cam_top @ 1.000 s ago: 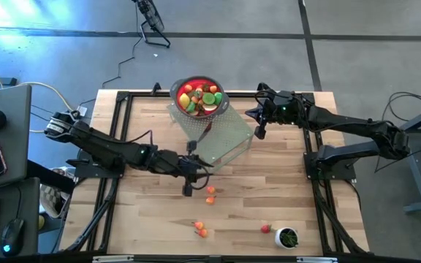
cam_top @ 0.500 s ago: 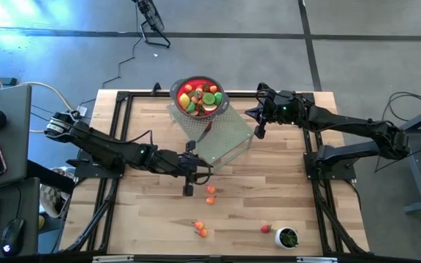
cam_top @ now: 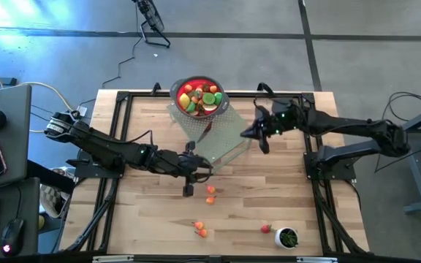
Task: Pick & Place Fruit
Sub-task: Put the orange pear into the red strainer on the shelf
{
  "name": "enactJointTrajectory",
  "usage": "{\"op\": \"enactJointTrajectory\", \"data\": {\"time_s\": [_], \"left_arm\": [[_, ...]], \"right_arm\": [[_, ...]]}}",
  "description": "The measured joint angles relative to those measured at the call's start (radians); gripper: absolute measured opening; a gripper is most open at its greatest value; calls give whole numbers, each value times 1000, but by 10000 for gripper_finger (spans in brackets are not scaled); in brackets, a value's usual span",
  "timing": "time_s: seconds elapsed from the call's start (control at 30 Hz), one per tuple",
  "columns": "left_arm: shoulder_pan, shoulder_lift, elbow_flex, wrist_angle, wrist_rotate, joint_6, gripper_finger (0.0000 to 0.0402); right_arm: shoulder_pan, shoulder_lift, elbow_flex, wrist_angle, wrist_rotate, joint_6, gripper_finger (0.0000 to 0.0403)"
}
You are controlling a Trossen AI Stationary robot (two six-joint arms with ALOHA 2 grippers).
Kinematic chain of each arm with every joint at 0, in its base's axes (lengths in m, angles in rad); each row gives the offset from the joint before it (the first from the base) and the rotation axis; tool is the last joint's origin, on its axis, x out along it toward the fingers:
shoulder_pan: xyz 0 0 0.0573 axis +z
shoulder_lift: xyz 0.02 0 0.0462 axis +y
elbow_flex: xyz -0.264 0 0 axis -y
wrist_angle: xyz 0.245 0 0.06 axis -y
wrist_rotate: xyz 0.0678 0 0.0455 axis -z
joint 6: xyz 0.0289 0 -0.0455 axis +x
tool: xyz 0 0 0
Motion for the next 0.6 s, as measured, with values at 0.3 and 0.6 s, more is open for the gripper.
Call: {"op": "enactJointTrajectory", "data": {"time_s": [0.3, 0.6], "left_arm": [[0, 0, 0, 1, 4, -21, 109], [0, 0, 0, 2, 4, -21, 109]], "right_arm": [[258, 0, 0, -1, 187, 28, 2], [390, 0, 0, -6, 12, -95, 2]]}}
